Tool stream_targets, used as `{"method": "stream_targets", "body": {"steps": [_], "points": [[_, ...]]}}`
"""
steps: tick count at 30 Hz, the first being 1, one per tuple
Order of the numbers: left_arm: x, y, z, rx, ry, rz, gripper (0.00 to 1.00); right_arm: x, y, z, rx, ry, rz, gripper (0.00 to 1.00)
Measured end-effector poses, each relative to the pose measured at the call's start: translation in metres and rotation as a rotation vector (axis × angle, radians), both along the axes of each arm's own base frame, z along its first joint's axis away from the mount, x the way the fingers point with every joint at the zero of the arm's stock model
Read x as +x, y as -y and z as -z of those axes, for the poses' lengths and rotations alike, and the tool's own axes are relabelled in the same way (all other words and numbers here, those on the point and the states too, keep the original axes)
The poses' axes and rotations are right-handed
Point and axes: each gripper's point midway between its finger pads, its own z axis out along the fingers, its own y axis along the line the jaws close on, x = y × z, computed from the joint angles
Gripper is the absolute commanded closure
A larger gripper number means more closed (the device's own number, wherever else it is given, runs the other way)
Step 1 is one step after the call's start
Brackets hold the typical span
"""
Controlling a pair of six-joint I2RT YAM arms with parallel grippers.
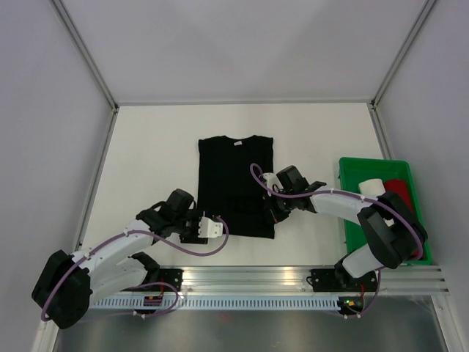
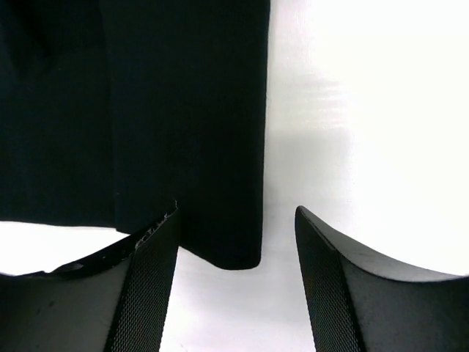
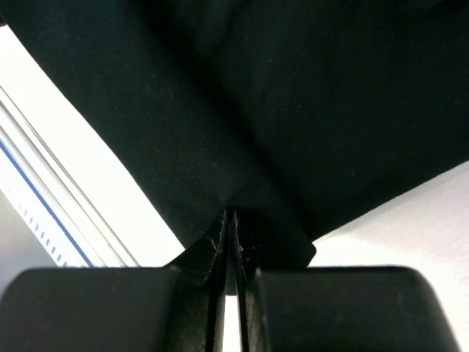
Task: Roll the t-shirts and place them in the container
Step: Roll the tshirt
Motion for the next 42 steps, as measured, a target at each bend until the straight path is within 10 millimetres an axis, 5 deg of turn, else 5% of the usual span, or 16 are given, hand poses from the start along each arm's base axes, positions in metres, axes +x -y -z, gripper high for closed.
{"method": "stream_targets", "body": {"steps": [6, 12, 21, 26, 30, 34, 35, 38, 42], "points": [[0.005, -0.004, 0.009, 0.048, 0.021, 0.003, 0.47, -0.001, 0.001, 0.002, -0.007, 0.004, -0.013, 0.84], [0.011, -0.006, 0.014, 0.073, 0.031, -0.009, 0.97, 0.0, 0.004, -0.008, -0.02, 0.063, -0.06, 0.66], [0.018, -0.005, 0.005, 0.042, -0.104, -0.118, 0.98, -0.011, -0.016, -0.071, -0.037, 0.597, -0.349, 0.35], [0.017, -0.006, 0.0, 0.014, -0.15, -0.157, 0.98, -0.044, -0.005, -0.032, -0.177, 0.697, -0.561, 0.35], [0.014, -0.006, 0.001, 0.006, -0.171, -0.161, 0.98, -0.042, 0.011, -0.004, -0.327, 0.697, -0.594, 0.35], [0.013, -0.006, 0.001, 0.004, -0.178, -0.159, 0.98, -0.028, 0.014, 0.008, -0.426, 0.702, -0.562, 0.46], [0.013, -0.007, 0.001, 0.005, -0.18, -0.16, 0.98, -0.023, 0.011, 0.008, -0.438, 0.708, -0.551, 0.63], [0.012, -0.007, 0.001, 0.004, -0.188, -0.162, 0.98, -0.017, 0.009, 0.014, -0.476, 0.699, -0.539, 0.89], [0.009, -0.008, -0.003, -0.01, -0.218, -0.167, 0.98, -0.018, 0.009, 0.011, -0.484, 0.682, -0.555, 0.99]]}}
